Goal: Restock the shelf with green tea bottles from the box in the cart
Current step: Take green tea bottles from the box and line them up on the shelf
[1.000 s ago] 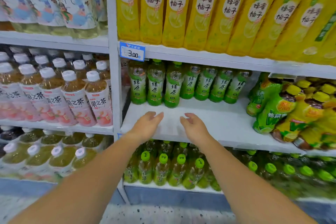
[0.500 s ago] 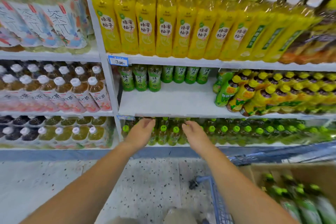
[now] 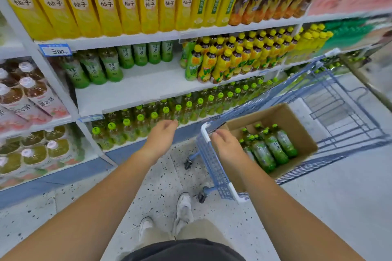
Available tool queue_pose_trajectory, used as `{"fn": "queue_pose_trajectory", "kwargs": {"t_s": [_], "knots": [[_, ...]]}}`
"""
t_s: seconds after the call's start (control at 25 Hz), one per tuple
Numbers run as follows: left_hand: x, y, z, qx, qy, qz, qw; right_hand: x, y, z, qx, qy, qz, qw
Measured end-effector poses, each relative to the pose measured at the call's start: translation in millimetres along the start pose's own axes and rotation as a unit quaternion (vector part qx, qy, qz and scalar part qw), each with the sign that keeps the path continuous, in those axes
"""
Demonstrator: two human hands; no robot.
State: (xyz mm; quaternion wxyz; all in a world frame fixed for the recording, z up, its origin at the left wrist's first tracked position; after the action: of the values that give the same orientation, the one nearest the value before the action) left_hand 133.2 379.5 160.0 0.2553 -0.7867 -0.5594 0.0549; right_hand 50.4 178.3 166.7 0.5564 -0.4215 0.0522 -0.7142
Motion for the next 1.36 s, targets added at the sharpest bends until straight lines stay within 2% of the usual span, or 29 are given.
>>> {"fn": "queue_pose_trajectory", "kwargs": {"t_s": [0.16,0.48,0.88,1.08,1.36], "knots": [[-55,-17,4,-0.003,0.021,0.066,0.998,41,-24,-49,-0.04,0.003,-0.051,0.998],[-184,2,-12,0.015,0.041,0.138,0.99,131,-8,-129,-0.087,0.01,-0.078,0.993],[-362,36,6,0.139,0.007,0.048,0.989,219,84,-235,-0.096,-0.053,0.061,0.992],[-405,42,20,0.199,0.029,0.02,0.979,231,129,-272,-0.101,-0.106,0.113,0.983],[-456,110,79,0.269,0.003,-0.001,0.963,217,217,-344,-0.141,-0.133,0.135,0.972]]}}
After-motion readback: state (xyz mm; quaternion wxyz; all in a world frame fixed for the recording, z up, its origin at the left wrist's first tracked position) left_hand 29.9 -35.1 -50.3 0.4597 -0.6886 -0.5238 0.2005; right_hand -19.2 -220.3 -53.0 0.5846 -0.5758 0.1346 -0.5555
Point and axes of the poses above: each hand's wrist, its own y-axis towards the middle knuckle, its own x-axis out of the back of the hand, z = x × y, the point moved 5 cm from there along y, towards the middle knuckle, and after that the axes turned 4 degrees about -x, right-handed, at the moved point
